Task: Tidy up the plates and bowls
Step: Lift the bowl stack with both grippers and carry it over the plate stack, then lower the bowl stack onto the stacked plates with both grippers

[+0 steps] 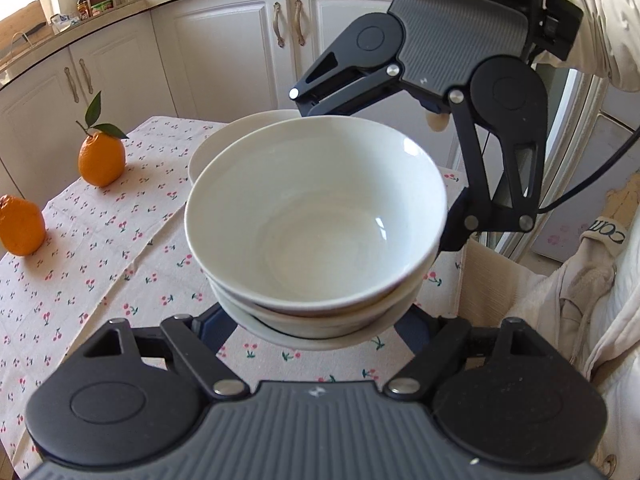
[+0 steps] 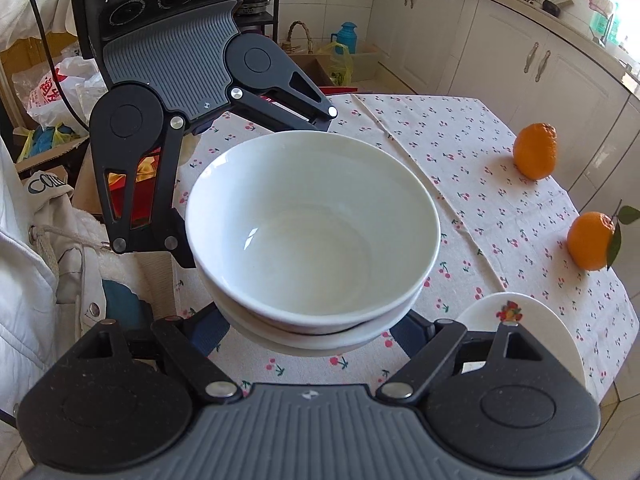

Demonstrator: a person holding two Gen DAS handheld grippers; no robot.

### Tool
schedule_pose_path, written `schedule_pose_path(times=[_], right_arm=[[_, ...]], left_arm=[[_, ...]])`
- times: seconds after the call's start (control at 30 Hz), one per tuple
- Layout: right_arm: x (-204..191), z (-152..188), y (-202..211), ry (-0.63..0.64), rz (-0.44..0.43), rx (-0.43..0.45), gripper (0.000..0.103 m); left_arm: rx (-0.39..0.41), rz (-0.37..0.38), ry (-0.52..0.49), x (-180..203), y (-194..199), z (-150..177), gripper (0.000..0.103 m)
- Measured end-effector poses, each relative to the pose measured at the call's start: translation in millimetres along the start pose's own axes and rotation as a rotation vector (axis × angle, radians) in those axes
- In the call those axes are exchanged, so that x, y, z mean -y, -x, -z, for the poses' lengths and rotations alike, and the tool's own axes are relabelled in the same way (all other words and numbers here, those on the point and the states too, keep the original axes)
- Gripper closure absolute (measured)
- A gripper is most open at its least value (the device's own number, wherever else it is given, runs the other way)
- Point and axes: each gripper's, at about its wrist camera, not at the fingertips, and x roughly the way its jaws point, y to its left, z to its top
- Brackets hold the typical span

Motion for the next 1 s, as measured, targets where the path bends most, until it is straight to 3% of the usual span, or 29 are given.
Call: schedule_pose_path(times=[0.5, 1.0], right_arm=[[60, 39, 43, -0.052, 0.109, -0.019, 0.013], [112, 66, 30, -0.105, 0.154, -0.044, 0.013]], left_arm=[[0.044, 0.036, -0.089, -23, -56, -69, 0.019], [0.007, 0.064, -0.104, -48, -111, -97, 0.019]])
